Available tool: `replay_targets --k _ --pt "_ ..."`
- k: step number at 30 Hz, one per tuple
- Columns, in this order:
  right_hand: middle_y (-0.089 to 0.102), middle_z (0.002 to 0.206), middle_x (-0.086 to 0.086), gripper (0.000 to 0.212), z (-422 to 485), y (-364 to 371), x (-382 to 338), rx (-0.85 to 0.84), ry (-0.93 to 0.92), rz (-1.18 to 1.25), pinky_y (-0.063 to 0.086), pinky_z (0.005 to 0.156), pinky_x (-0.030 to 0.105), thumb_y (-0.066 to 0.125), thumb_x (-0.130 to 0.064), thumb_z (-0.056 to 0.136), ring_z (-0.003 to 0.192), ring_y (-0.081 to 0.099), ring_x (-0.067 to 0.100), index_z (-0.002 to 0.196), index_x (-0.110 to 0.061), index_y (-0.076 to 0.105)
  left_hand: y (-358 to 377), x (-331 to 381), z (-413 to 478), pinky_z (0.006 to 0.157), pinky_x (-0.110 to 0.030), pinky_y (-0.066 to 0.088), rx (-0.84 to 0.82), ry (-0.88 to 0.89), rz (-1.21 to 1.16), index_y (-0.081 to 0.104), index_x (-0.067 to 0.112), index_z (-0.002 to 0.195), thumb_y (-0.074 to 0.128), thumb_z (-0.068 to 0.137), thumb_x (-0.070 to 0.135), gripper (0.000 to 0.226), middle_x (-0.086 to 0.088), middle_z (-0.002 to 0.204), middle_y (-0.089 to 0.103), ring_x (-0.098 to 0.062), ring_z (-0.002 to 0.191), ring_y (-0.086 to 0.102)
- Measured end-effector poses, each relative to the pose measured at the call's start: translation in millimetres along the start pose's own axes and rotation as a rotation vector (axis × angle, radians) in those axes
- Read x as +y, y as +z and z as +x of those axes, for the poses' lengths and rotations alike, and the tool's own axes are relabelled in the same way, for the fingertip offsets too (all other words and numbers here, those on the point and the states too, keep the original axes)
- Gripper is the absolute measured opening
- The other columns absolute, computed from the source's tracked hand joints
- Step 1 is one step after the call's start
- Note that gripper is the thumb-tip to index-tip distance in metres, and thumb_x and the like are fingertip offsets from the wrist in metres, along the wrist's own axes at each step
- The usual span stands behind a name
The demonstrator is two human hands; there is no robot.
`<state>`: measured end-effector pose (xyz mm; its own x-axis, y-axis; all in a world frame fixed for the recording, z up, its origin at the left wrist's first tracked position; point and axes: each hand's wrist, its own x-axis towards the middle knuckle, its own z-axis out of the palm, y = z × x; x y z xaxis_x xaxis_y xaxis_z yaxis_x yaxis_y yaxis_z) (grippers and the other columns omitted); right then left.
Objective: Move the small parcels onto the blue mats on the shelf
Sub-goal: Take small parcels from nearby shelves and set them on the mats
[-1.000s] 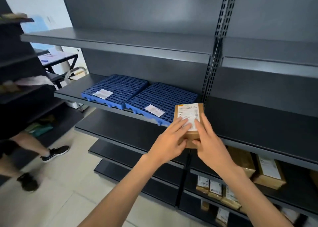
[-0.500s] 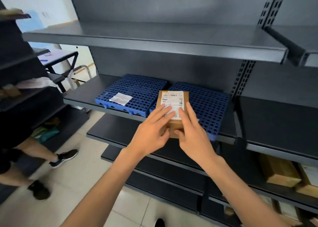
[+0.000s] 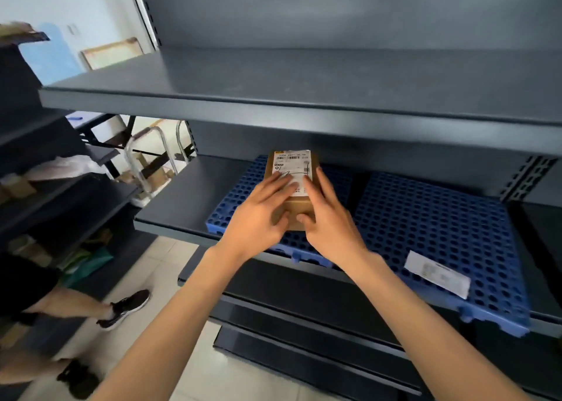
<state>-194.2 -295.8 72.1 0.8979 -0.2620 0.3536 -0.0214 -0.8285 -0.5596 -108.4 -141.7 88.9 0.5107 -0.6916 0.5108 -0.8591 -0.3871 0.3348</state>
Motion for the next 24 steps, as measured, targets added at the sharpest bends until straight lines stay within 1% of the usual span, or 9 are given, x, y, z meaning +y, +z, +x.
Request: replay_targets --k 4,7,10,12,15,17,19,22,24 --pt "-0.009 0.163 -0.007 0.076 49.6 30.4 -7.9 -0.019 0.015 0.031 0.043 0.106 0.041 0.063 -0.019 0.093 0.141 0.034 0.028 0.153 -0.032 0.018 -4.4 -64.0 28.4 0.109 -0.038 0.038 -0.015 0.083 0.003 0.057 0.008 0.135 0.066 0.083 0.011 0.052 -0.008 0.144 0.052 -0.028 0.137 0.041" --pt "-0.007 0.164 0.001 0.079 83.2 46.4 -16.0 -0.012 0.101 0.019 0.051 0.095 0.050 0.062 -0.020 0.094 0.133 0.045 0.034 0.154 -0.034 0.014 -5.8 -106.6 52.1 0.109 -0.048 0.041 -0.098 0.103 -0.006 0.054 0.009 0.138 0.066 0.088 0.014 0.052 -0.012 0.144 0.050 -0.031 0.138 0.041" --pt "0.005 0.164 0.007 0.071 96.0 58.0 -19.7 0.090 0.184 -0.112 0.052 0.090 0.050 0.056 -0.024 0.097 0.125 0.051 0.037 0.155 -0.027 0.015 -2.3 -134.5 67.8 0.106 -0.050 0.040 -0.189 0.182 -0.029 0.052 0.013 0.140 0.067 0.088 0.020 0.054 -0.011 0.147 0.047 -0.029 0.141 0.037" --pt "0.014 0.163 0.009 0.066 88.0 57.9 -18.7 0.152 0.235 -0.176 0.055 0.084 0.049 0.053 -0.020 0.098 0.116 0.058 0.038 0.154 -0.023 0.019 1.1 -139.4 75.1 0.107 -0.049 0.040 -0.164 0.239 -0.068 0.052 0.018 0.140 0.067 0.088 0.024 0.054 -0.006 0.148 0.047 -0.025 0.141 0.038" --pt "0.024 0.160 0.009 0.059 53.8 54.0 -16.1 0.227 0.305 -0.230 0.057 0.069 0.043 0.050 -0.013 0.098 0.094 0.067 0.034 0.152 -0.020 0.026 10.3 -125.7 72.6 0.103 -0.043 0.038 -0.021 0.321 -0.104 0.059 0.020 0.135 0.061 0.091 0.028 0.045 0.000 0.143 0.054 -0.023 0.135 0.045" --pt "0.029 0.158 0.006 0.056 25.4 47.0 -16.0 0.272 0.349 -0.277 0.054 0.055 0.039 0.049 -0.012 0.098 0.070 0.065 0.025 0.150 -0.021 0.031 18.0 -105.5 68.4 0.099 -0.042 0.037 0.021 0.361 -0.168 0.063 0.022 0.130 0.054 0.093 0.032 0.039 0.003 0.140 0.056 -0.022 0.130 0.049" --pt "0.033 0.155 0.005 0.055 -4.2 38.5 -16.6 0.319 0.401 -0.317 0.051 0.051 0.036 0.050 -0.011 0.097 0.061 0.059 0.019 0.148 -0.021 0.034 29.8 -80.5 63.6 0.097 -0.042 0.039 -0.014 0.429 -0.279 0.066 0.021 0.126 0.053 0.094 0.030 0.035 0.005 0.134 0.060 -0.021 0.125 0.052" --pt "0.039 0.152 0.004 0.052 -50.2 23.7 -15.3 0.401 0.498 -0.416 0.046 0.059 0.027 0.053 -0.011 0.096 0.088 0.064 0.025 0.145 -0.018 0.041 53.6 -39.2 52.6 0.095 -0.044 0.044 -0.223 0.553 -0.384 0.064 0.018 0.127 0.056 0.095 0.024 0.034 0.005 0.130 0.062 -0.020 0.120 0.054" --pt "0.041 0.150 0.004 0.052 -79.9 13.1 -11.2 0.461 0.617 -0.513 0.049 0.061 0.028 0.055 -0.013 0.094 0.109 0.060 0.029 0.144 -0.019 0.043 73.0 -14.5 44.8 0.099 -0.042 0.041 -0.372 0.602 -0.367 0.061 0.019 0.131 0.055 0.097 0.024 0.035 0.005 0.133 0.058 -0.019 0.124 0.049"
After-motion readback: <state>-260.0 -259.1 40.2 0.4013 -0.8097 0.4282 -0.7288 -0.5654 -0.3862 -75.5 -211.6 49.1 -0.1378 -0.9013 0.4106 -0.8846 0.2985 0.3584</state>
